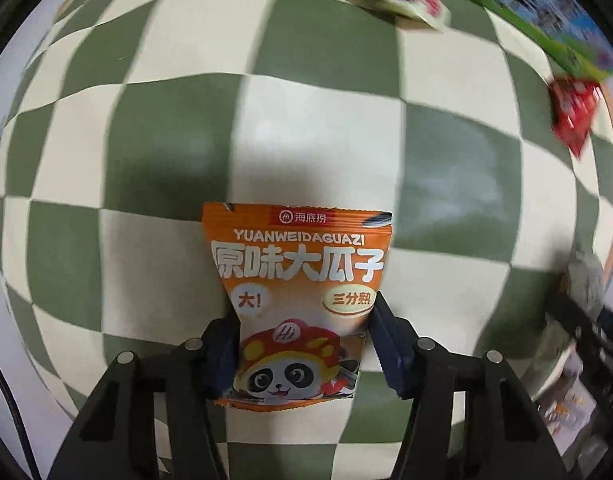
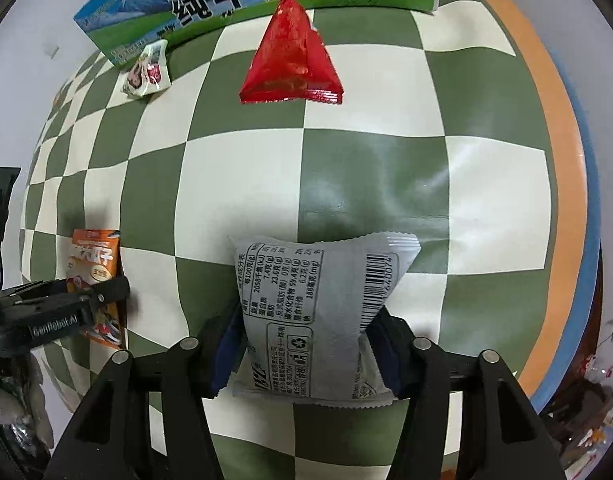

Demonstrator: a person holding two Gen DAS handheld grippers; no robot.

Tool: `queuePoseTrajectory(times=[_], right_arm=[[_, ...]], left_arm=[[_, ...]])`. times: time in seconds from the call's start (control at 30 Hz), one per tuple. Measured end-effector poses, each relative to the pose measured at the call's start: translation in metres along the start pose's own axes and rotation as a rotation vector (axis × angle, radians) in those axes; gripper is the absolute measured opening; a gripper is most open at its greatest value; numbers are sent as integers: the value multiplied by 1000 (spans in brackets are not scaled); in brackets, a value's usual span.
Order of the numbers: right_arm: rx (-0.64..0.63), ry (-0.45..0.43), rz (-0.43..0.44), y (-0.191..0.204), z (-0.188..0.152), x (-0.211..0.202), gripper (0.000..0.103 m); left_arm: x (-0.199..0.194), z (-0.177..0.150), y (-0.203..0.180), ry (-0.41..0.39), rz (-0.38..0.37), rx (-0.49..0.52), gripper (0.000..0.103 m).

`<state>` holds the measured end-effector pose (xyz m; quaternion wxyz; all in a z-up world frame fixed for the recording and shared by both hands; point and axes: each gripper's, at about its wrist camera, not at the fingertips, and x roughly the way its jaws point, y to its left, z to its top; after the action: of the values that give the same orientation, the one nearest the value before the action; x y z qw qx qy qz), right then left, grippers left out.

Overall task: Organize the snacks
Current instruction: 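Carry seed bag and white bun into the box with both tools, release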

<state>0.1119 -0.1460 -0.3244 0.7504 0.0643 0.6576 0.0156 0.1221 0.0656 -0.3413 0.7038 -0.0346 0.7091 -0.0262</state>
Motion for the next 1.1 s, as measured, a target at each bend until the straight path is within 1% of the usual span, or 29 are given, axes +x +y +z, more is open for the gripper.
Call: queuePoseTrajectory(times=[0.07,0.1,0.13,0.2,0.27,0.33,0.37,0.43,0.5,0.6,0.67,0.7,0.73,0.77,0.8,0.87,0.9,0.97,1.0,1.03,1.07,1.1], right_arm=[[-1,-6,5,-1,-3,-2,57],[0,-6,6,0,-4,-3,57],[-1,-2,4,0,-4,-2,57],[-1,14,-5,0,-2,3,58],[-19,30,-26,3,0,9,58],[-34,32,-43,5,1,11,59],[-37,29,-45,6,1,10,57],[-32,17,-11,4,4,3,49],[-13,16,46,2,11,-9,47],[2,-29,122,0,37,-41,47],[-4,-77,165,1,61,-69,47],[-14,-102,177,1,77,-83,47],[-22,-134,188,2,93,-100,47],[-30,-162,197,1,110,-113,47],[-49,-192,199,1,132,-128,47],[-65,-240,198,8,164,-147,47],[-83,-260,186,10,189,-155,47],[-101,-286,160,13,231,-160,47],[-111,-286,144,14,255,-158,47],[-114,-282,135,14,273,-155,47],[-115,-271,132,14,294,-149,47],[-115,-256,126,18,313,-140,47]], left_arm=[[-1,-2,7,-8,-12,-40,55],[2,-8,7,-2,-25,-52,56],[6,-12,6,13,-35,-52,56],[11,-14,1,25,-19,-15,58],[10,-17,-5,8,-3,-7,56],[2,-17,-12,-10,-4,-14,53],[-5,1,-21,-16,-20,-17,52],[-22,3,-27,-28,-70,-23,52],[-44,9,-39,-55,-127,-12,52],[-92,34,-65,-129,-209,26,52],[-123,62,-81,-165,-262,58,52],[-140,89,-87,-189,-288,73,52],[-153,115,-78,-205,-301,84,52],[-169,128,-72,-222,-307,96,52],[-184,150,-77,-244,-306,107,52],[-215,203,-78,-275,-295,120,52],[-221,225,-83,-289,-279,124,52],[-225,276,-80,-288,-257,132,52],[-227,292,-80,-282,-238,127,52],[-223,312,-83,-268,-222,126,52],[-215,332,-86,-241,-213,124,52],[-210,343,-83,-224,-207,115,52]])
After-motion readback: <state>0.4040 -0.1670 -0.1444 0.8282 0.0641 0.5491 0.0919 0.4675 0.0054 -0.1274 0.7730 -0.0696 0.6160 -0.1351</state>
